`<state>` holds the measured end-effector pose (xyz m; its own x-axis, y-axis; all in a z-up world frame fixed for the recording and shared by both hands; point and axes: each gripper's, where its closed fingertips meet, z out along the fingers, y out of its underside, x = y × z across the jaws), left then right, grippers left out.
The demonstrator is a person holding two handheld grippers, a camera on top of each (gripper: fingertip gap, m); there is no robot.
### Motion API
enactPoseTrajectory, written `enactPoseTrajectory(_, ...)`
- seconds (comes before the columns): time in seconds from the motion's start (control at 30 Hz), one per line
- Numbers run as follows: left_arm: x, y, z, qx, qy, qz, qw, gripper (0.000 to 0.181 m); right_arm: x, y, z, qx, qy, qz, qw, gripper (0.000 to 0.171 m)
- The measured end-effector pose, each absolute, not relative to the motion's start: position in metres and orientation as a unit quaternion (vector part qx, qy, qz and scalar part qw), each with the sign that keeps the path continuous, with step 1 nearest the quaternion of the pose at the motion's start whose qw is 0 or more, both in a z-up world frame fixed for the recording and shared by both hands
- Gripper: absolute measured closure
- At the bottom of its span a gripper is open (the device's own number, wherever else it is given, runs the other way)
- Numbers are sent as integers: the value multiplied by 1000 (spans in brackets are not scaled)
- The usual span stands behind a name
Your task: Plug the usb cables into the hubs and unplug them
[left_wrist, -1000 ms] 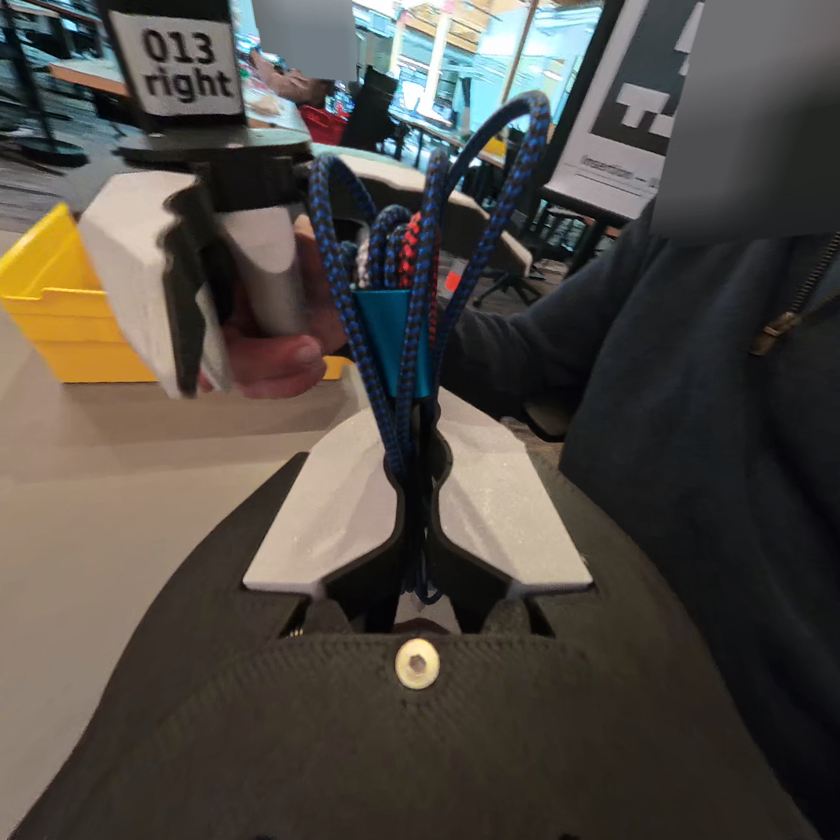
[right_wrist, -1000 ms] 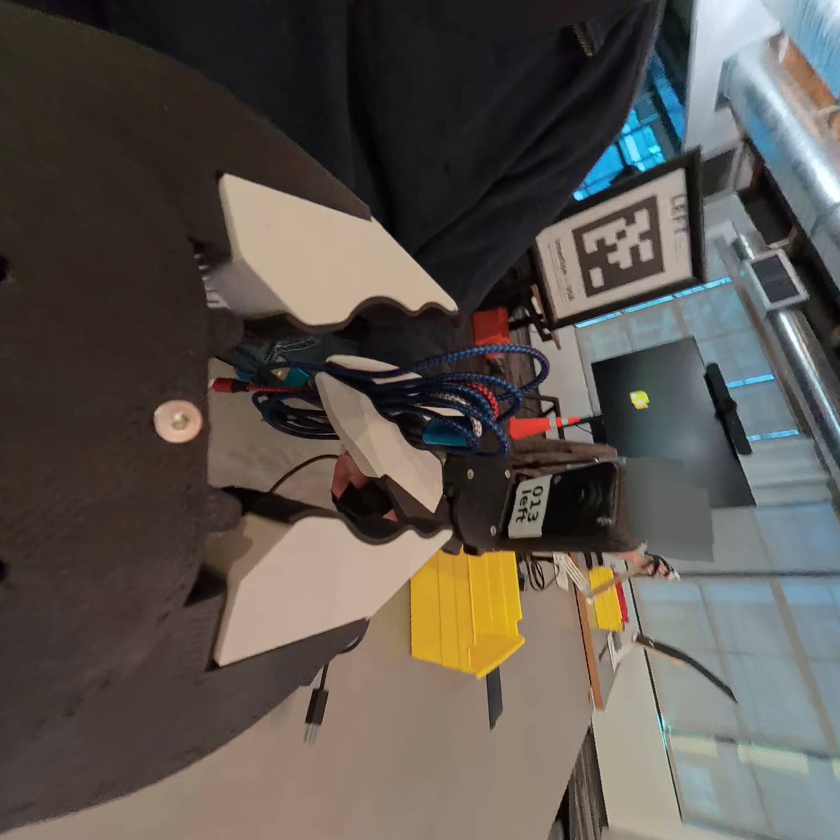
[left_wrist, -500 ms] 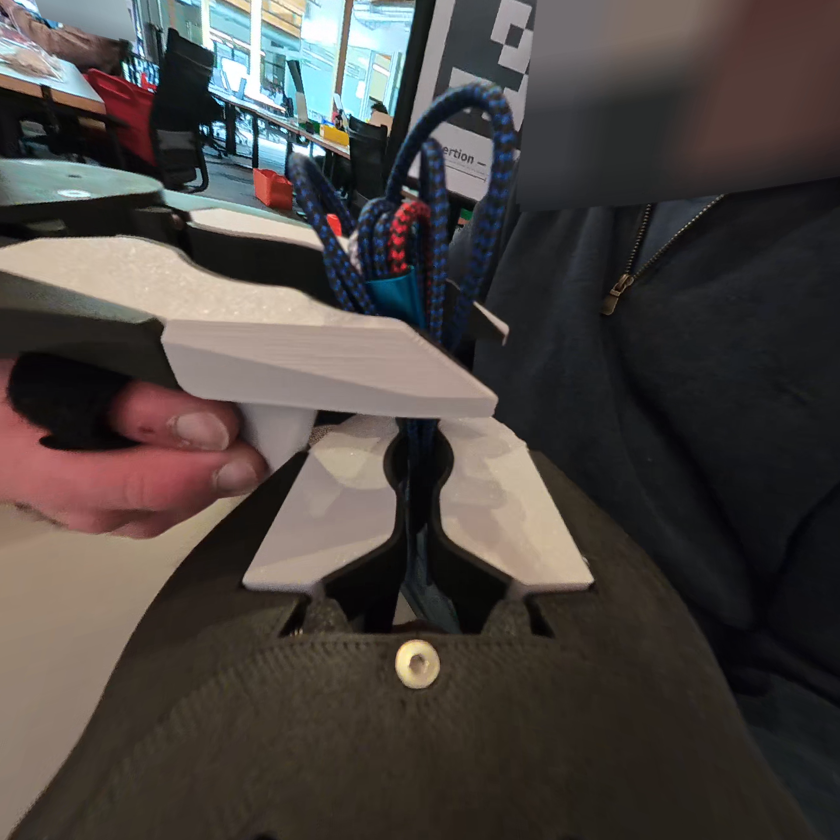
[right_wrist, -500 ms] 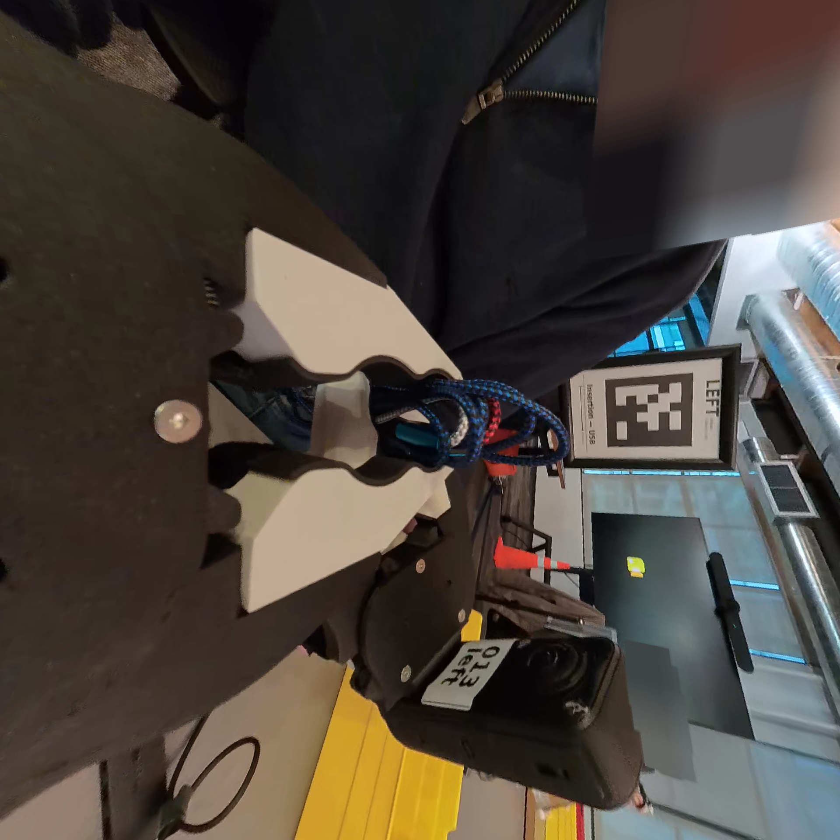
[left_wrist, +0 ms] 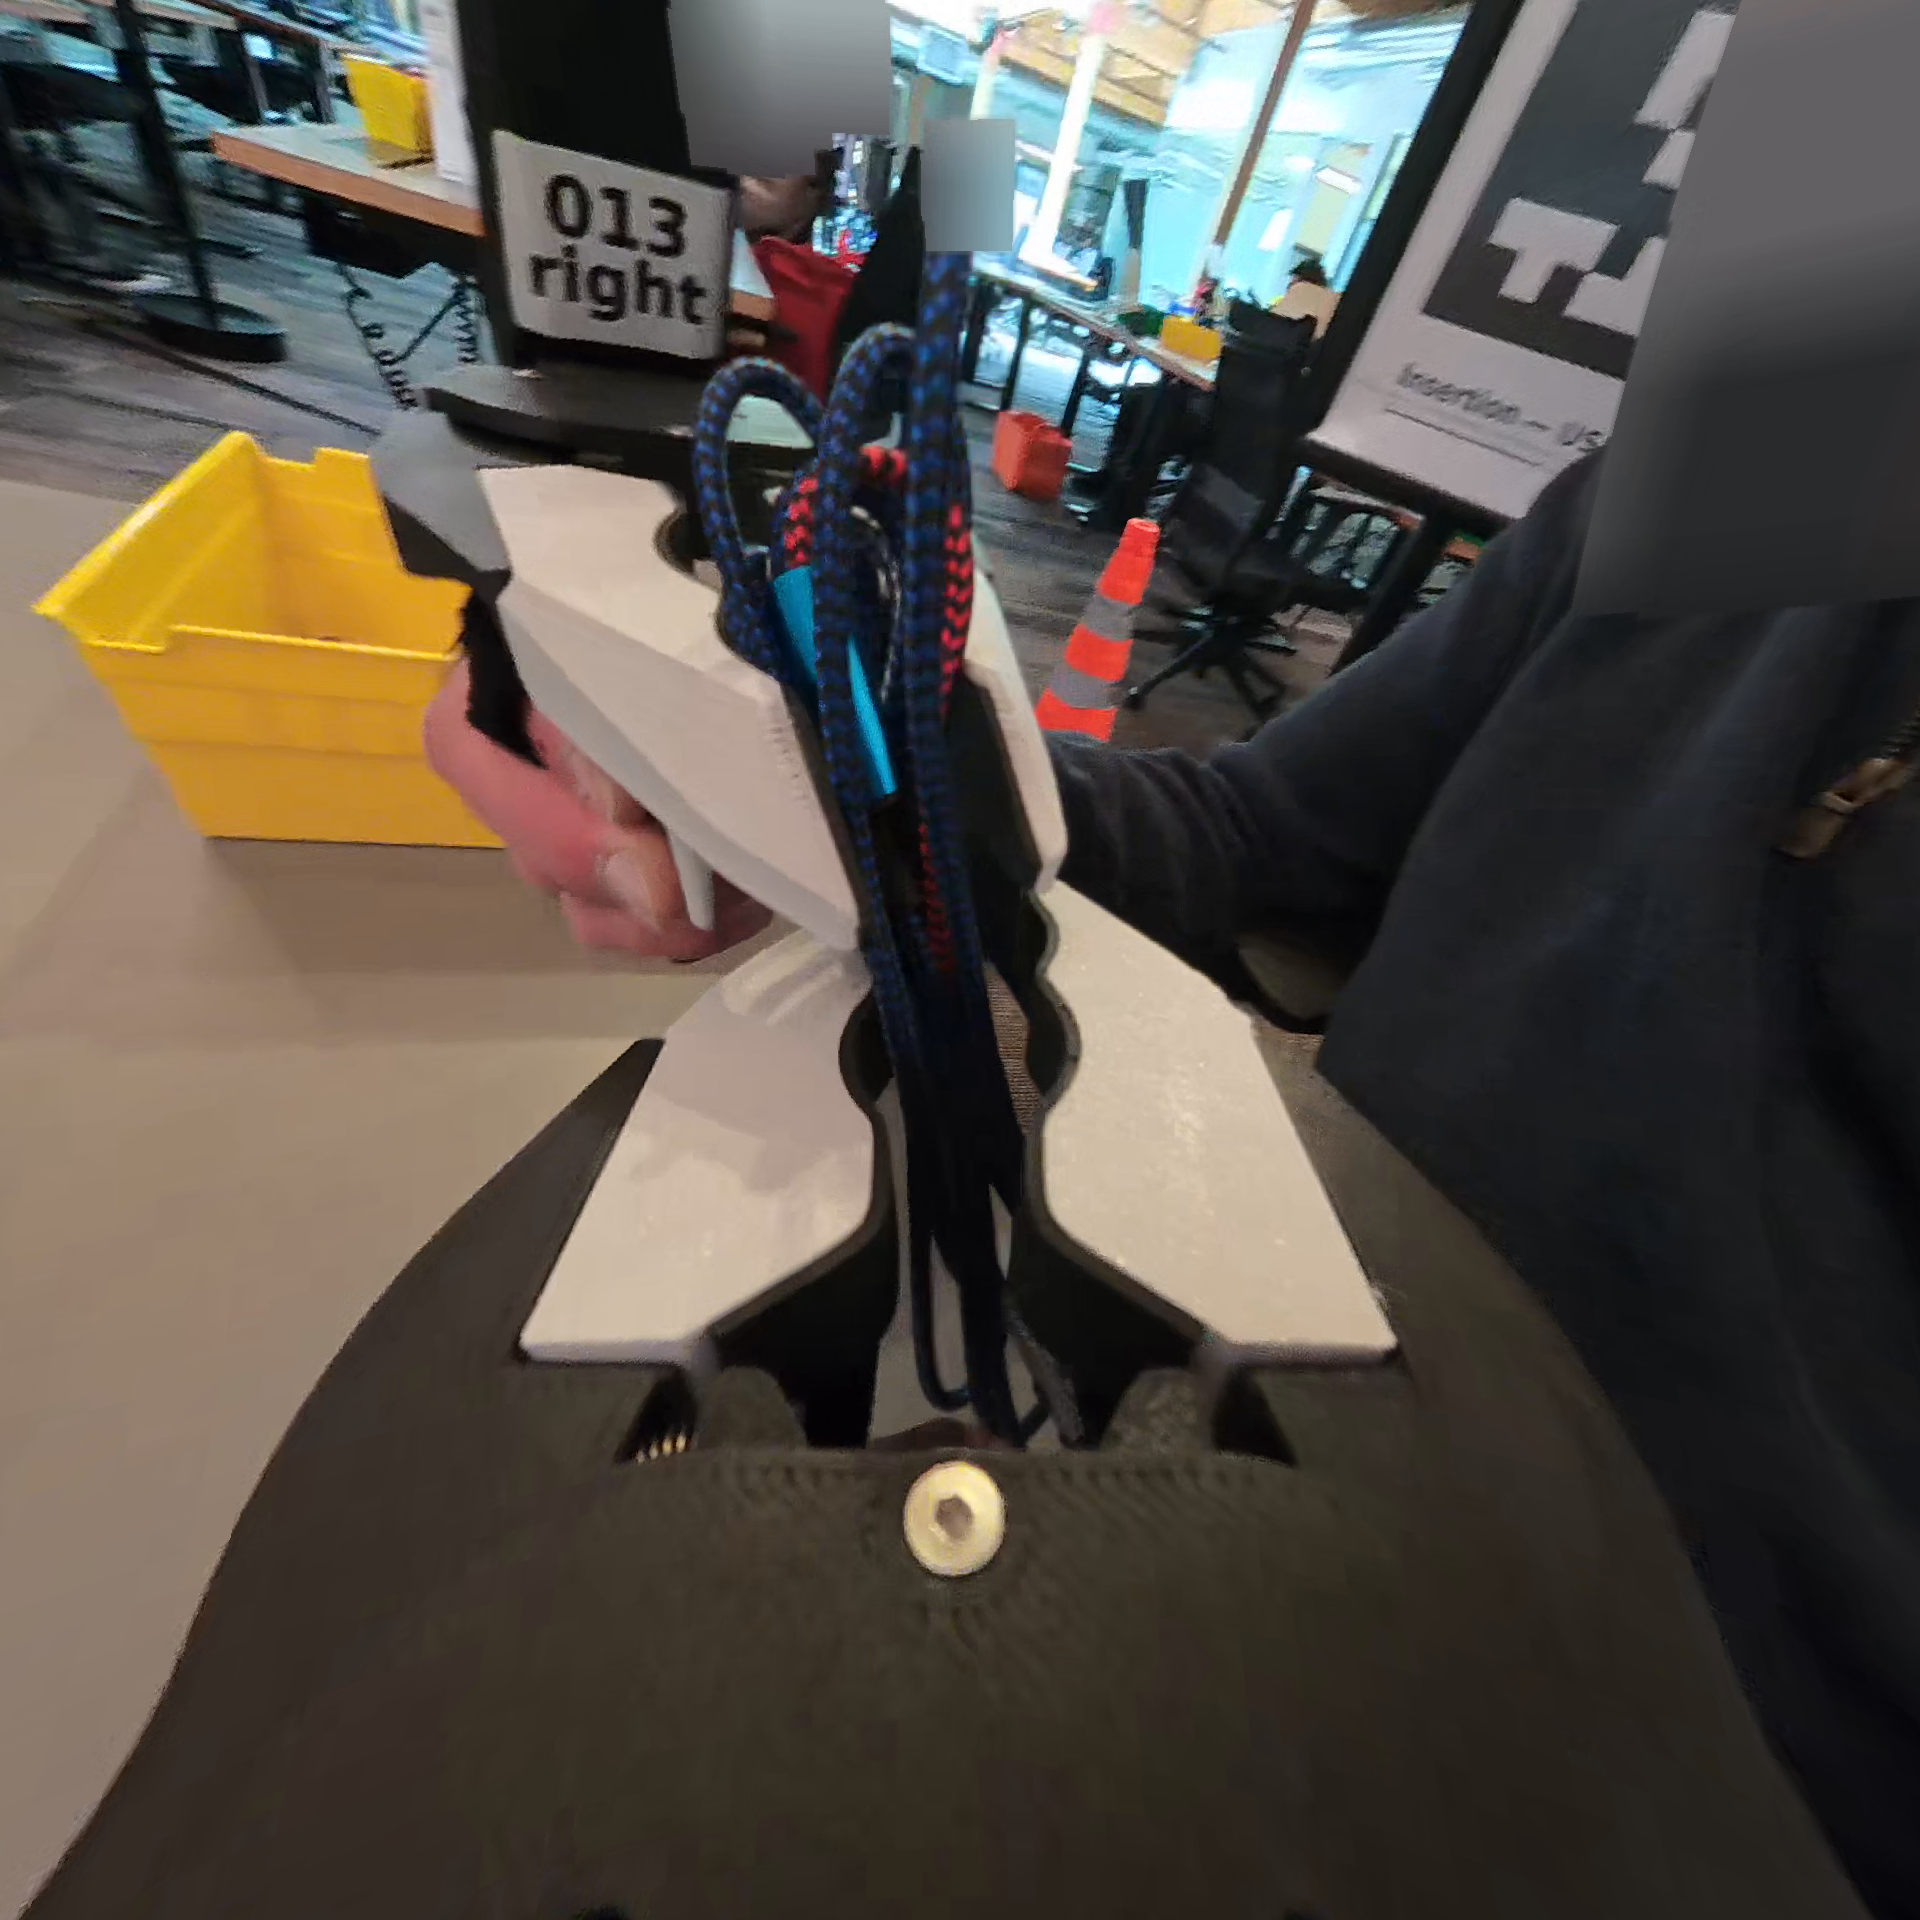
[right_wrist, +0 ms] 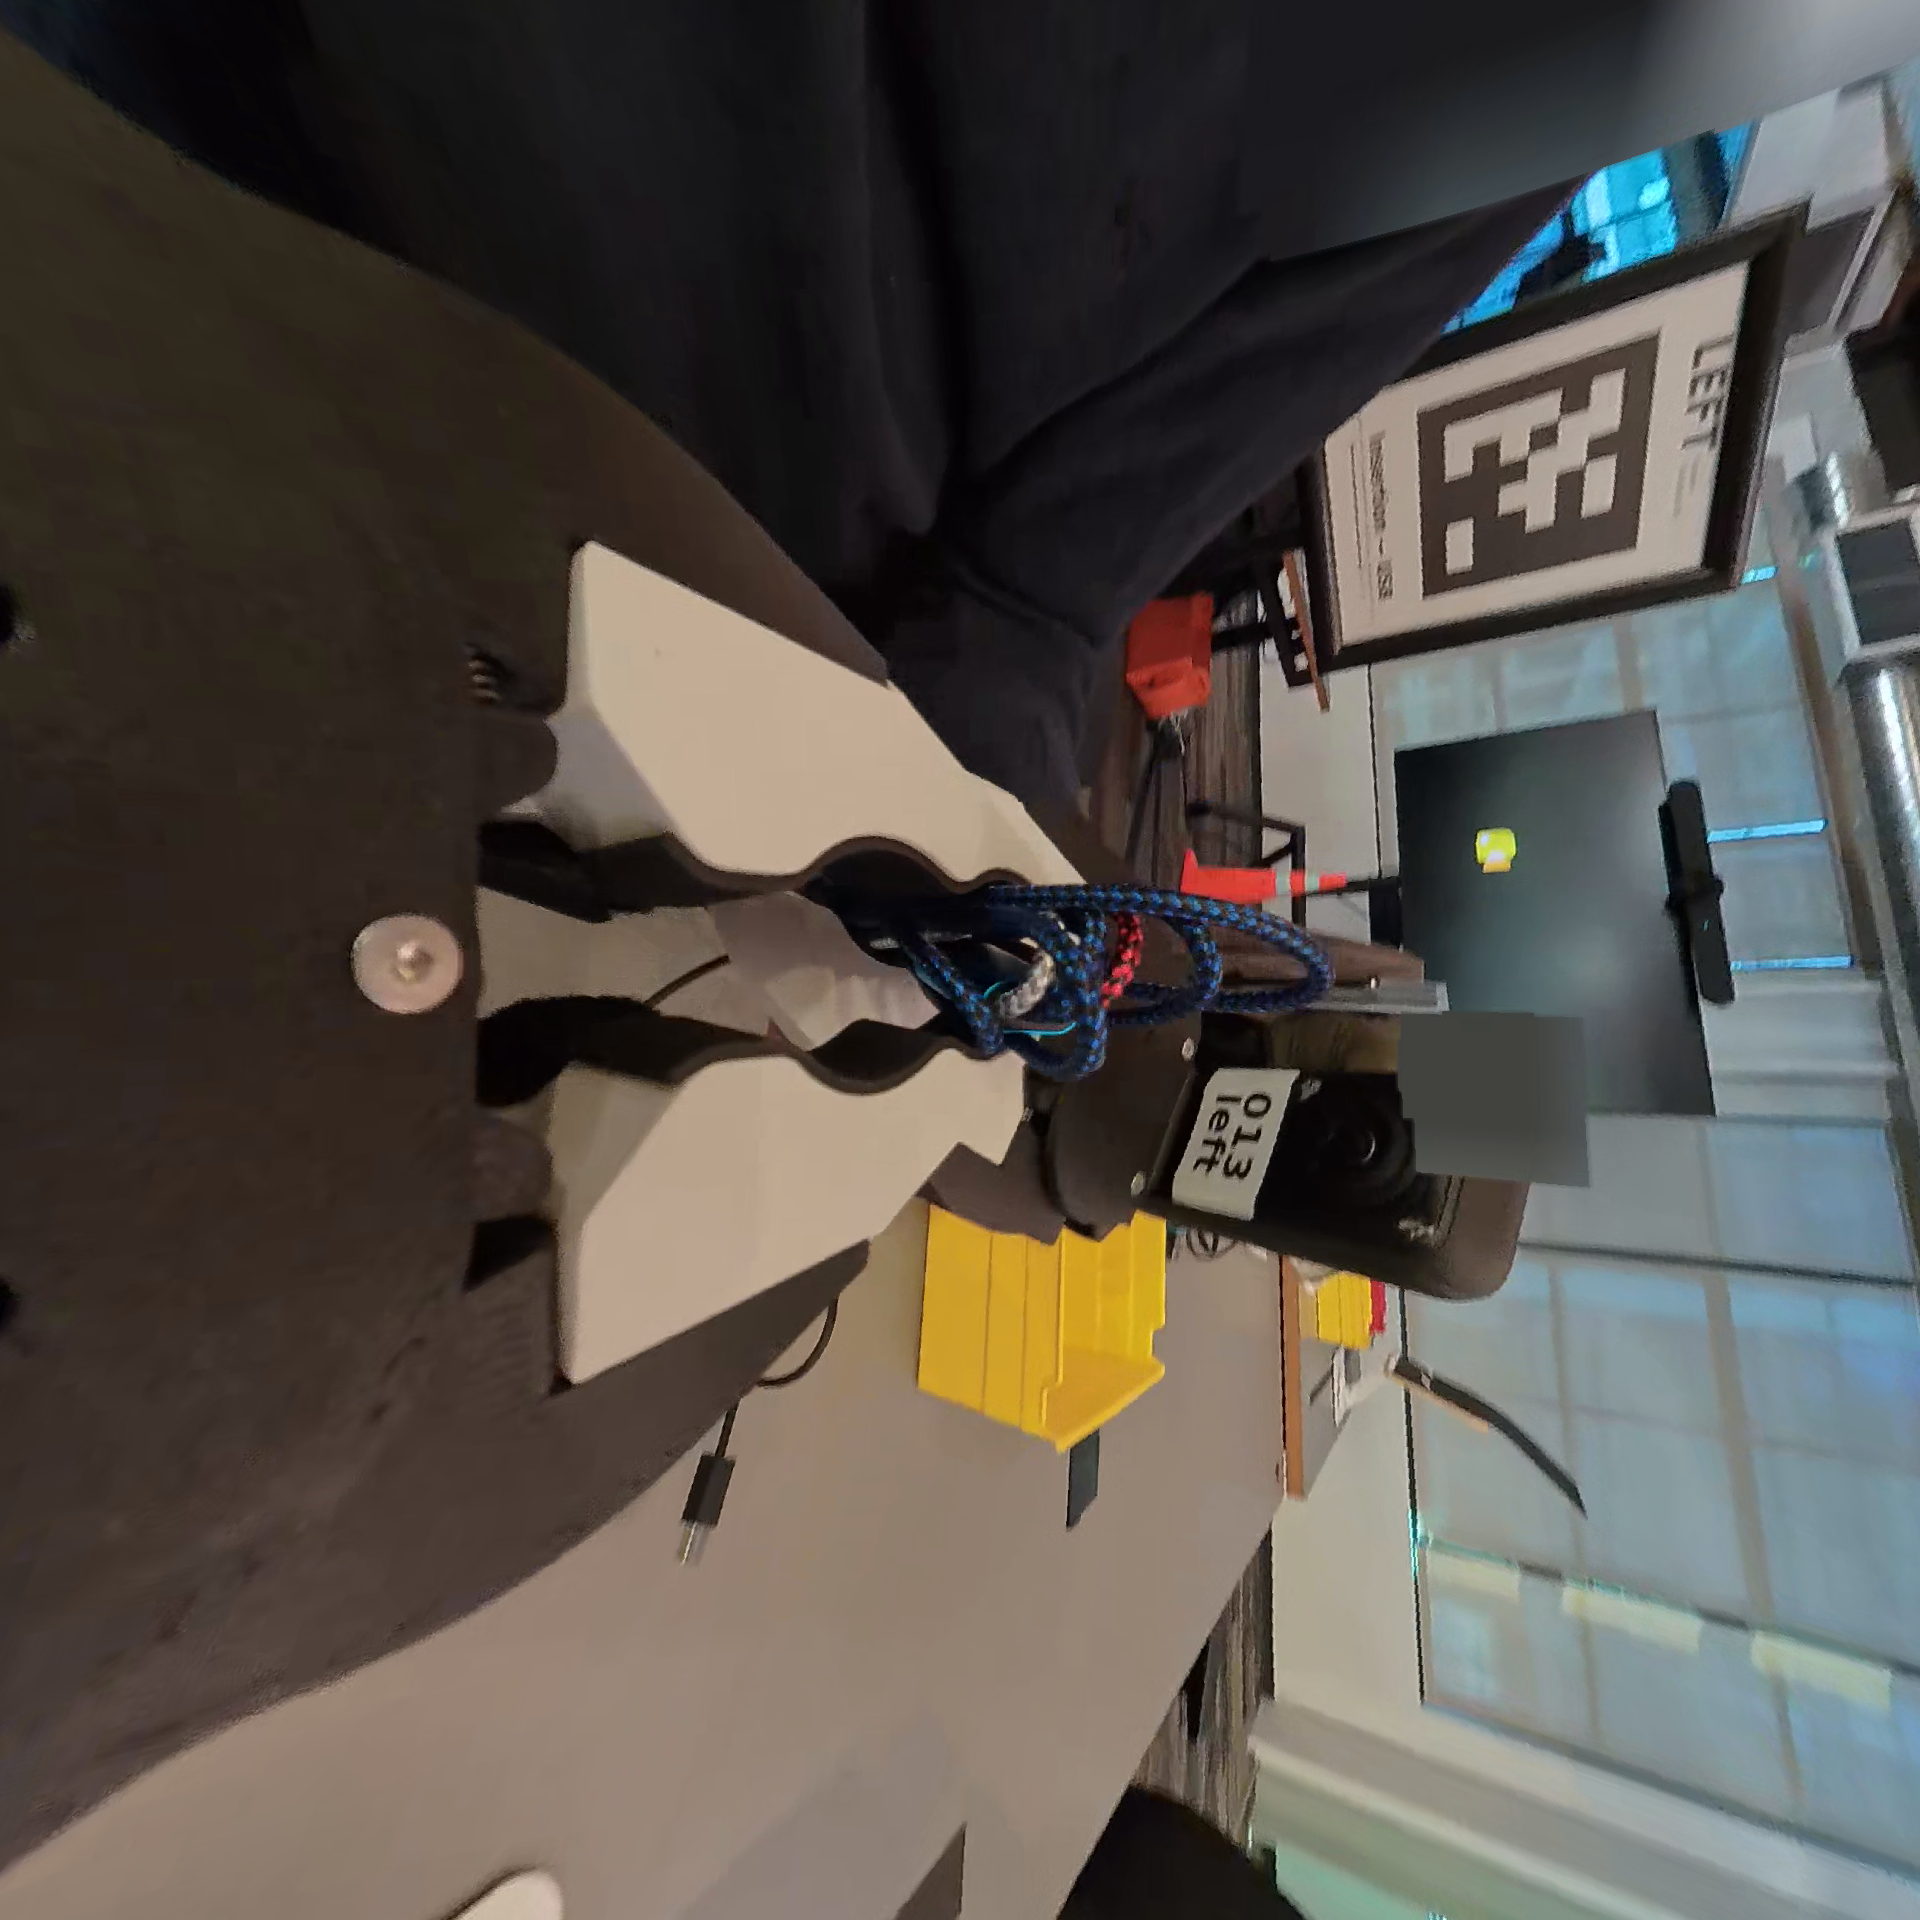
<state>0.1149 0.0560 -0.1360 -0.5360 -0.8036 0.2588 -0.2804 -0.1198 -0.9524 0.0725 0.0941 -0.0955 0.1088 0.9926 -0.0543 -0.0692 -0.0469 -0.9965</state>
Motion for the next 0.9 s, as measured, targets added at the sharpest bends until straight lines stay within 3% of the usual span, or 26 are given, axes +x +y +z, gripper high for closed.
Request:
enactPoseTrajectory(0.07, 120, 68, -140, -462, 627, -576, 250, 139, 78, 98, -90, -526, -427, 489, 549, 156)
enactPoseTrajectory(0.17, 121, 75, -140, -479, 627, -549, 276, 140, 90, 106, -85, -540, -404, 472, 567, 157)
enactPoseTrajectory(0.4, 134, 93, -150, -530, 645, -417, 359, 123, 100, 126, -87, -610, -373, 371, 592, 156)
enactPoseTrajectory(0.67, 137, 97, -145, -543, 622, -420, 378, 162, 98, 123, -80, -622, -357, 338, 610, 156)
enactPoseTrajectory(0.9, 134, 92, -136, -532, 597, -487, 351, 172, 96, 117, -72, -611, -352, 367, 607, 153)
